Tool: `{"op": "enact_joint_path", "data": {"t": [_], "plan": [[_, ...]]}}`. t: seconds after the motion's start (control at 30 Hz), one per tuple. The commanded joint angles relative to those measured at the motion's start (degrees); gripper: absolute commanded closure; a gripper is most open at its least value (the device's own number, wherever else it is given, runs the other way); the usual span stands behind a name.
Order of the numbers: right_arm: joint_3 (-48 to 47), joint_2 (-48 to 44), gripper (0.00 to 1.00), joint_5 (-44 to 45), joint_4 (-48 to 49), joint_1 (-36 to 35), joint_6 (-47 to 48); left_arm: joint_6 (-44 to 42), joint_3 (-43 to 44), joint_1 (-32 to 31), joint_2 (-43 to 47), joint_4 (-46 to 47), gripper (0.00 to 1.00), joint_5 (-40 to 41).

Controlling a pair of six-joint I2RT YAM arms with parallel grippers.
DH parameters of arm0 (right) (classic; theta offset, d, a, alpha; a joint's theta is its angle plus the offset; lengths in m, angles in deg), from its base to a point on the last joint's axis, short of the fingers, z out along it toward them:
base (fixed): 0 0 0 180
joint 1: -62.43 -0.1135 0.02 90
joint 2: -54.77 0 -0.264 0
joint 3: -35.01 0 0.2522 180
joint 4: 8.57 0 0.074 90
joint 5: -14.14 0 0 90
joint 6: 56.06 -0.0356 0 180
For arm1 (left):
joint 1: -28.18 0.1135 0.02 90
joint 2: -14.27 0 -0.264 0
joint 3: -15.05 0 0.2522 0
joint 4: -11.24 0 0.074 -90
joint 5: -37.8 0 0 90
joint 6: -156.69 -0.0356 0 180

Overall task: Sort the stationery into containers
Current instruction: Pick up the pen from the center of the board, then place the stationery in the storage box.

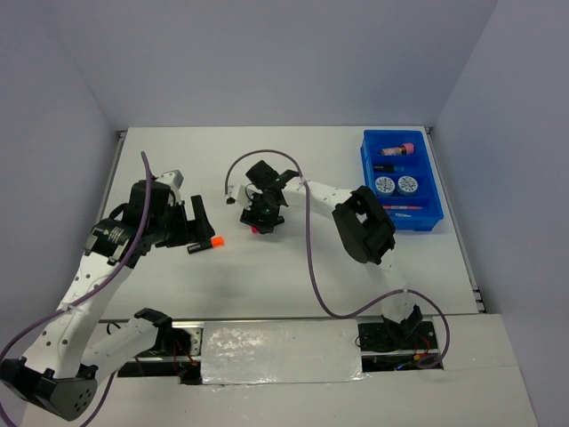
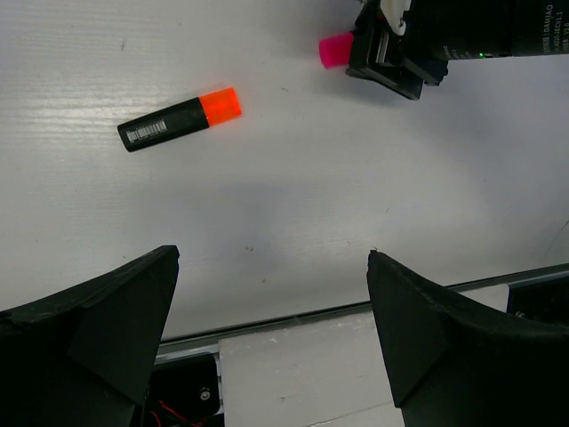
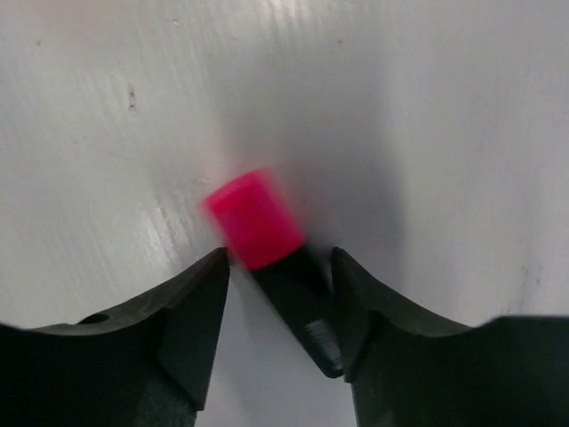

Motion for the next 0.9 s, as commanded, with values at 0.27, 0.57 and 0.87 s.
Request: {"op": "enact_joint_path", "data": {"t": [0.27,0.57,0.87], "plan": [[-1.5,1.8,1.00,4.5,-0.9,1.1,-12.8,-0.4,-1.7,0.3,0.8,2.7,0.01,-1.8],[13.4,-29.5,1.00,14.2,14.8,27.6,-70.1,0.5,-1.0,0.3,0.5,3.6,0.01,-0.3],[23.3,-38.5,1.00,29.8,9.1,46.6,-106.7,1.5,-3.0,0.3,0.1,6.9,0.01,-2.5]]}}
